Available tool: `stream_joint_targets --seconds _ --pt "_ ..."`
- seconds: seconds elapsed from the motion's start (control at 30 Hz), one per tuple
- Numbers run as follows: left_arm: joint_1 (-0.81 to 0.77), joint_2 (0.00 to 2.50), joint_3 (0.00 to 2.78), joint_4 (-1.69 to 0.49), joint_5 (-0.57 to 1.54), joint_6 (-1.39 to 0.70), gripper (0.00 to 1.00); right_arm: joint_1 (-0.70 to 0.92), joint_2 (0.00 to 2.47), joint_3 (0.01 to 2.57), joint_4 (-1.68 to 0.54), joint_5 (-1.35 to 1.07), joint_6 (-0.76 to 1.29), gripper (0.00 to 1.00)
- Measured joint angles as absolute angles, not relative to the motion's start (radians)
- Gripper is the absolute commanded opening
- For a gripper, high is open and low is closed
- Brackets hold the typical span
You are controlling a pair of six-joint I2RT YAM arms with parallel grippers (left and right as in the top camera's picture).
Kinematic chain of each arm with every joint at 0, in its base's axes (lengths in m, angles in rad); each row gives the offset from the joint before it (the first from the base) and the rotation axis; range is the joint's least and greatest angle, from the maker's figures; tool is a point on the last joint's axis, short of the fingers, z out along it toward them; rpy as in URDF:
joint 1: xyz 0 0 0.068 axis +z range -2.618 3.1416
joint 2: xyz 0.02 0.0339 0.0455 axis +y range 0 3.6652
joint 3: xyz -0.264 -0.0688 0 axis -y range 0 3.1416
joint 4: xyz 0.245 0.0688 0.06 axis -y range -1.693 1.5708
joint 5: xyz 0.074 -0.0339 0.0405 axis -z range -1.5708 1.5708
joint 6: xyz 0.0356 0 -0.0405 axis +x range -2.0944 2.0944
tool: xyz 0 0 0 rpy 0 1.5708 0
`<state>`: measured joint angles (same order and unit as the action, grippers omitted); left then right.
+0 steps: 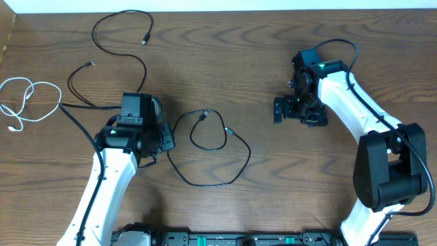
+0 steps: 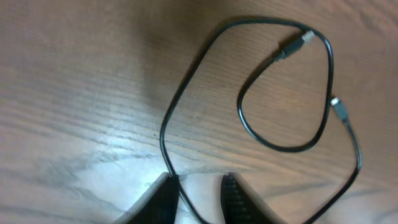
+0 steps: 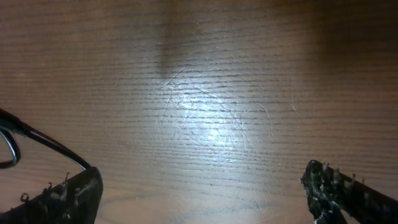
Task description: Untangle cables
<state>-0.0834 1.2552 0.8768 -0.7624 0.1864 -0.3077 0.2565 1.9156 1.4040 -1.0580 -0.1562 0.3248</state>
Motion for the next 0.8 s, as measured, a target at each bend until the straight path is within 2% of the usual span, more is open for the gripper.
stream_joint_targets --seconds 0.03,0.27,0.33,0.37,0.4,0.53,0.63,0.77,0.8 --pt "-0.083 1.254 0.877 -0.763 0.188 -0.311 0.54 0.257 1.916 1.404 -1.058 -0.156 0.325 0.99" --pt "-0.083 1.257 0.877 -0.764 0.185 -0.318 0.55 0.256 1.916 1.404 -1.055 -0.189 0.339 0.99" --pt "-0.079 1.257 0.877 -0.767 0.172 -0.348 0.57 0.257 1.916 1.404 -1.060 -0.246 0.349 0.99" --pt "-0.074 1.257 0.877 -0.772 0.160 -0.371 0.63 0.257 1.916 1.404 -1.052 -0.286 0.353 0.99" --pt "-0.066 1.257 0.877 -0.779 0.149 -0.397 0.65 0.257 1.916 1.404 -1.039 -0.329 0.355 0.99" --pt "-0.010 1.257 0.877 -0.792 0.105 -0.472 0.66 0.263 1.916 1.402 -0.914 -0.579 0.292 0.99" --pt "0.035 1.257 0.877 -0.810 0.096 -0.500 0.66 0.314 1.916 1.402 -0.854 -0.669 0.230 0.99" --pt "0.098 1.259 0.877 -0.831 0.090 -0.525 0.67 0.481 1.916 1.402 -0.851 -0.527 0.193 0.99" --pt "0.114 1.259 0.877 -0.839 0.089 -0.528 0.80 0.525 1.916 1.402 -0.850 -0.477 0.188 0.99"
